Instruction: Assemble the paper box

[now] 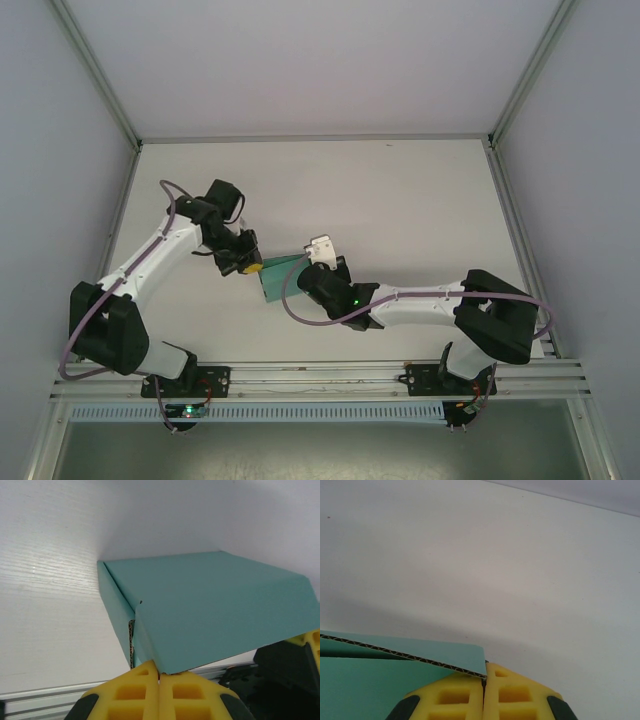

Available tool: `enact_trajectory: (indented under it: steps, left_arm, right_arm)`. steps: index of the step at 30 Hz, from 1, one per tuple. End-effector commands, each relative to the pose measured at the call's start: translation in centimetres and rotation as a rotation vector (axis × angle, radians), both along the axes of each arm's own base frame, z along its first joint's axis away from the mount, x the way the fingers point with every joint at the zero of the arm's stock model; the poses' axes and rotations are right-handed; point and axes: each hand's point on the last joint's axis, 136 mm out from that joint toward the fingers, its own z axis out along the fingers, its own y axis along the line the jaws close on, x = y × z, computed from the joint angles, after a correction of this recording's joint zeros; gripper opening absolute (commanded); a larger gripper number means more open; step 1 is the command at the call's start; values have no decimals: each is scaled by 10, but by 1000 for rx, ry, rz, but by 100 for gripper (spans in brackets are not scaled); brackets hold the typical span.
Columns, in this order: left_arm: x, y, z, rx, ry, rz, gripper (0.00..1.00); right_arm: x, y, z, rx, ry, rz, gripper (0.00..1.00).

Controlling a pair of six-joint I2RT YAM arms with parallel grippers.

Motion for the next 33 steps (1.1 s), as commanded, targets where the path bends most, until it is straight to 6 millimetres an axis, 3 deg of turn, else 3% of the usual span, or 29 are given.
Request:
enact_trajectory:
  steps: [1, 6, 11, 15, 25, 29, 32, 33]
  left_arm:
    - [11, -21, 15, -161, -34, 43, 0]
    - [1, -6, 1, -60, -38, -3, 0]
    - [-25, 3, -47, -4, 32, -27, 0]
    - [-33, 2, -68, -10, 53, -33, 0]
    - [-52, 21, -84, 95, 88, -63, 0]
    - [-52, 22, -88, 107, 94, -72, 0]
    - [-48, 24, -88, 125, 85, -82, 0]
    - [-48, 23, -88, 127, 85, -90, 0]
  right_arm:
    - [-50, -27, -91, -297, 271, 146, 0]
    - [-50, -30, -90, -300, 265, 139, 0]
    - [-50, -29, -89, -292, 268, 140, 0]
    - [-50, -28, -84, -284, 263, 143, 0]
    - [-49, -30, -59, -247, 215, 154, 0]
    - [-45, -25, -46, -240, 192, 170, 0]
    - [-41, -21, -32, -211, 173, 175, 13]
    - [-39, -20, -27, -198, 170, 180, 13]
